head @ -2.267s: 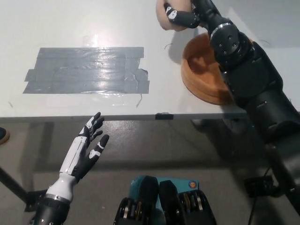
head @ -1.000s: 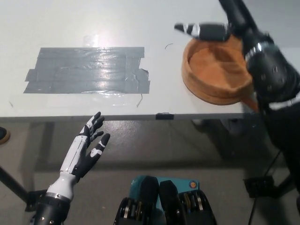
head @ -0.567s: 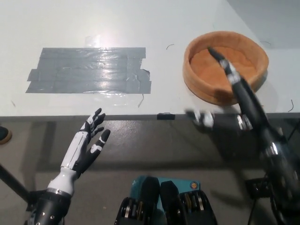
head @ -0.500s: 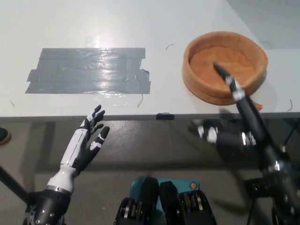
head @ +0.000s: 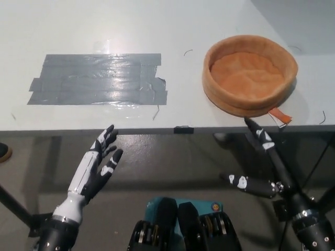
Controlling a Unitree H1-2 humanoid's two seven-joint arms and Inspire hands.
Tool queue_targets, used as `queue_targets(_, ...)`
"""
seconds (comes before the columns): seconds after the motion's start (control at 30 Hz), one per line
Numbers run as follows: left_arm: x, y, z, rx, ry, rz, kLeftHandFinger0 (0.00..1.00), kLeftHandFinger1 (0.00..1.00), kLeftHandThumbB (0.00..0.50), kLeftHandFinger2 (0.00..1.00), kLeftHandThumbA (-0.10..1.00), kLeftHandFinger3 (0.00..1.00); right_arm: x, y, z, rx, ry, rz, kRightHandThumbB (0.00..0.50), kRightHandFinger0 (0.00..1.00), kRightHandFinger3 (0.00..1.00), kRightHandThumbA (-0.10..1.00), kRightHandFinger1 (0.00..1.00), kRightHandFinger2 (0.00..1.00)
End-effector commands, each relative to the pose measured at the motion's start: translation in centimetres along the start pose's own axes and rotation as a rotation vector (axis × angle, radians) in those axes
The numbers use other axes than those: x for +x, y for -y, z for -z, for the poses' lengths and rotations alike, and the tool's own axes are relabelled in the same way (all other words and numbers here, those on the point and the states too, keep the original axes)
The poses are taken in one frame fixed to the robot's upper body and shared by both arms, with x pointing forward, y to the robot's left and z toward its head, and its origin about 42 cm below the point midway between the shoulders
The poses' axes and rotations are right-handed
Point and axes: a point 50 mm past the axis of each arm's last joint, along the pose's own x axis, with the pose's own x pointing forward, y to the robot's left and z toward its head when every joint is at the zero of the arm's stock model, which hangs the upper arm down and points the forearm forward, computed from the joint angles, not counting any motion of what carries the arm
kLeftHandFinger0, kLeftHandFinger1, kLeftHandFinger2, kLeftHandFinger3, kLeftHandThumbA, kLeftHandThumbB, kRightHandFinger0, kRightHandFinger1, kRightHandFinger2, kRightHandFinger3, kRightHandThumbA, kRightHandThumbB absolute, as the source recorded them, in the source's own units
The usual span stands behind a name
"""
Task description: An emotional support dumpling is kept in a soft plate infront in the middle of the desk infront of the robot. The robot extends its right arm to pick up the dumpling and hands it to a person
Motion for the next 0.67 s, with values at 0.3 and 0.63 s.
queue_targets(0.3,-2.1,0.6,0.0,-0.006,0.032,0.002,0.92,1.0,0.26,1.0,0.79,1.0,-1.8,-0.4,1.2,0.039,0.017,0.021,0.27,1.0,1.0,0.94,1.0,1.0)
queue_targets(0.63,-2.6,0.5,0.2,-0.003,0.02,-0.006,0.91,1.0,0.276,1.0,0.8,1.0,-1.6,-0.8,1.2,0.038,0.011,0.005,0.287,1.0,1.0,0.92,1.0,1.0)
